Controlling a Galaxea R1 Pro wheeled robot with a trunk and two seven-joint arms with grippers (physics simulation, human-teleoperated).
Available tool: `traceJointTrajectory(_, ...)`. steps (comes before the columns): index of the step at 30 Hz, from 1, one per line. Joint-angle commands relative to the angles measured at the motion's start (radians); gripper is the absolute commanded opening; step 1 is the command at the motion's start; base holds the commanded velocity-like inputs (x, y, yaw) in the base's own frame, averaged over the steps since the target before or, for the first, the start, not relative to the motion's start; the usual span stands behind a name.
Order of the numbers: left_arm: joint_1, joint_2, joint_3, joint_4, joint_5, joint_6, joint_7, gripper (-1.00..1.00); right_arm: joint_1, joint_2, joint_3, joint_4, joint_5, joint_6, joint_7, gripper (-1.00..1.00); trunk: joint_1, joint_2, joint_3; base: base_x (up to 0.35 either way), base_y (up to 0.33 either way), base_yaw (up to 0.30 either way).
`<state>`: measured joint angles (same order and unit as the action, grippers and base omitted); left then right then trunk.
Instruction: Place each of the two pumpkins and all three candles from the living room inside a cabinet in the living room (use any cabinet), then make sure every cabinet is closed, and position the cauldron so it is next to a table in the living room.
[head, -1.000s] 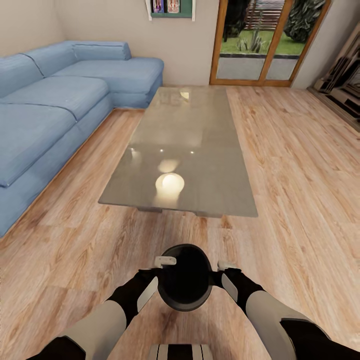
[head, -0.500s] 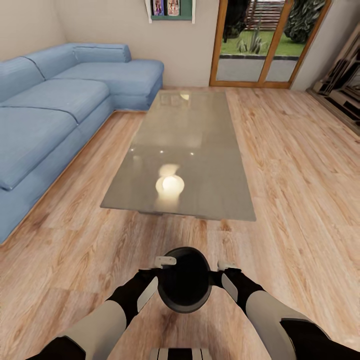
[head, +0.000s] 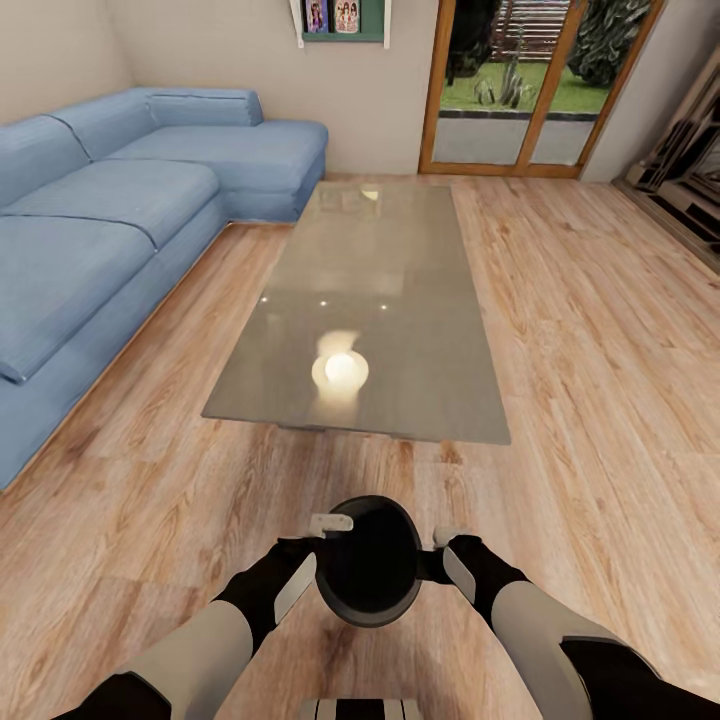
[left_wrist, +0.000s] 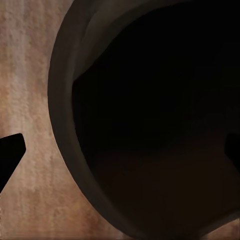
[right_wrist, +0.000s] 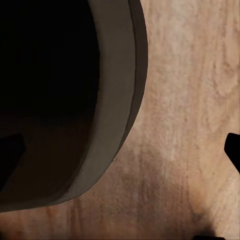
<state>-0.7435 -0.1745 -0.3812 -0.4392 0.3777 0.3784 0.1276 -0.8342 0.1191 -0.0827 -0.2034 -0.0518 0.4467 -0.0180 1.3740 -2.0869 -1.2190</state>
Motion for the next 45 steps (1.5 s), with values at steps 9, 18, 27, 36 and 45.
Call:
traceJointTrajectory(9, 0.000, 0.000, -0.004, -0.005, 0.009, 0.052, 0.010, 1.00, 0.000, 0.001, -0.007, -0.002, -0.005, 0.011, 0.016, 1.00, 0.000, 0.000, -0.001, 0.000, 0.000, 0.000)
traceJointTrajectory(18, 0.000, 0.000, -0.004, -0.006, 0.009, 0.062, 0.007, 1.00, 0.000, 0.001, -0.007, -0.002, -0.005, 0.012, 0.019, 1.00, -0.027, 0.049, 0.021, 0.000, 0.000, 0.000)
traceJointTrajectory(27, 0.000, 0.000, -0.004, -0.004, 0.009, 0.099, 0.006, 1.00, 0.000, 0.001, -0.006, -0.002, -0.005, 0.012, 0.019, 1.00, -0.061, 0.112, 0.050, 0.000, 0.000, 0.000)
traceJointTrajectory(36, -0.002, 0.000, -0.004, -0.001, 0.009, 0.104, 0.010, 1.00, 0.000, 0.001, -0.007, -0.002, -0.005, 0.047, 0.020, 1.00, -0.096, 0.175, 0.078, 0.000, 0.000, 0.000)
traceJointTrajectory(45, -0.002, 0.000, -0.003, 0.001, 0.009, 0.145, 0.012, 1.00, 0.000, 0.001, -0.006, -0.002, -0.005, 0.070, 0.020, 1.00, -0.130, 0.238, 0.106, 0.000, 0.000, 0.000)
